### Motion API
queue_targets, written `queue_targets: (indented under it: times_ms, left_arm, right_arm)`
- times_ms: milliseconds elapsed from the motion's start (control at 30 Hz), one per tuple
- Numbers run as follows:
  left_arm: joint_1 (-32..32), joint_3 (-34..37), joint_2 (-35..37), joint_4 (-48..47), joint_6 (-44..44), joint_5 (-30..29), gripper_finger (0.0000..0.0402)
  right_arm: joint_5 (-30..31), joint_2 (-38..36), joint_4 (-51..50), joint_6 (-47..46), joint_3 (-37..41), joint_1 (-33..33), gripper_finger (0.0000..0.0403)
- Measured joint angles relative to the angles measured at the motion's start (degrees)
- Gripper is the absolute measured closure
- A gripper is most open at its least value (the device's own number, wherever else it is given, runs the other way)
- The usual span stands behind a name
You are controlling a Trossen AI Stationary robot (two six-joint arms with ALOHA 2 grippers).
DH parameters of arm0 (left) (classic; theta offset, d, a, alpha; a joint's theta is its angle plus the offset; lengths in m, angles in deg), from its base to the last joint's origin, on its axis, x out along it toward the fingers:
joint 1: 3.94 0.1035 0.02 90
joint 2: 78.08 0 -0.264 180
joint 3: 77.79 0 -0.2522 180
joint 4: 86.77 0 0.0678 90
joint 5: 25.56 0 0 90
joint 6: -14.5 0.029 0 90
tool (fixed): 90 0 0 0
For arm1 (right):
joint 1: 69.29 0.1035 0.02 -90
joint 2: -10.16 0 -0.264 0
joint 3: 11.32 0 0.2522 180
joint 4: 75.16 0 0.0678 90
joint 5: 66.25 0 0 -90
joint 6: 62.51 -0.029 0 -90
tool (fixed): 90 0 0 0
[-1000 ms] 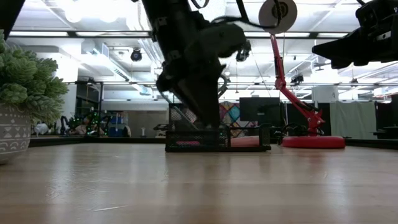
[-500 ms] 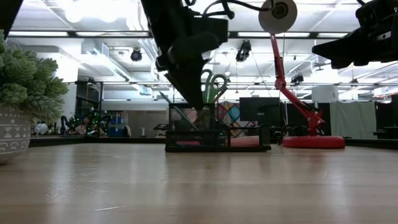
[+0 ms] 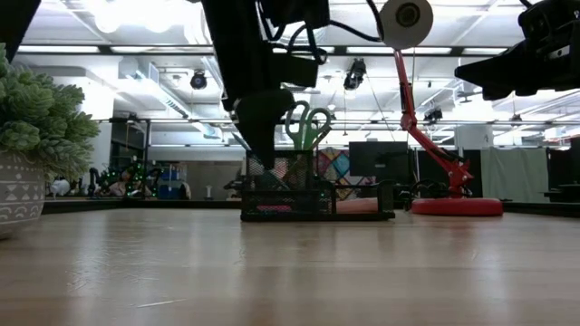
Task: Pick and place office supplies into organizer
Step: Put the blue binder clip into the black desk organizer
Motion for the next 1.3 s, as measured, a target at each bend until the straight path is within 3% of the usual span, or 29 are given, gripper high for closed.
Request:
queue_targets:
  times_ms: [1300]
  left_arm:
    - [4.59, 4.28, -0.81, 2.36, 1.42, 1.49, 0.0366]
  right_arm:
    - [0.00, 0.02, -0.02, 0.04, 0.00, 0.02, 0.0394]
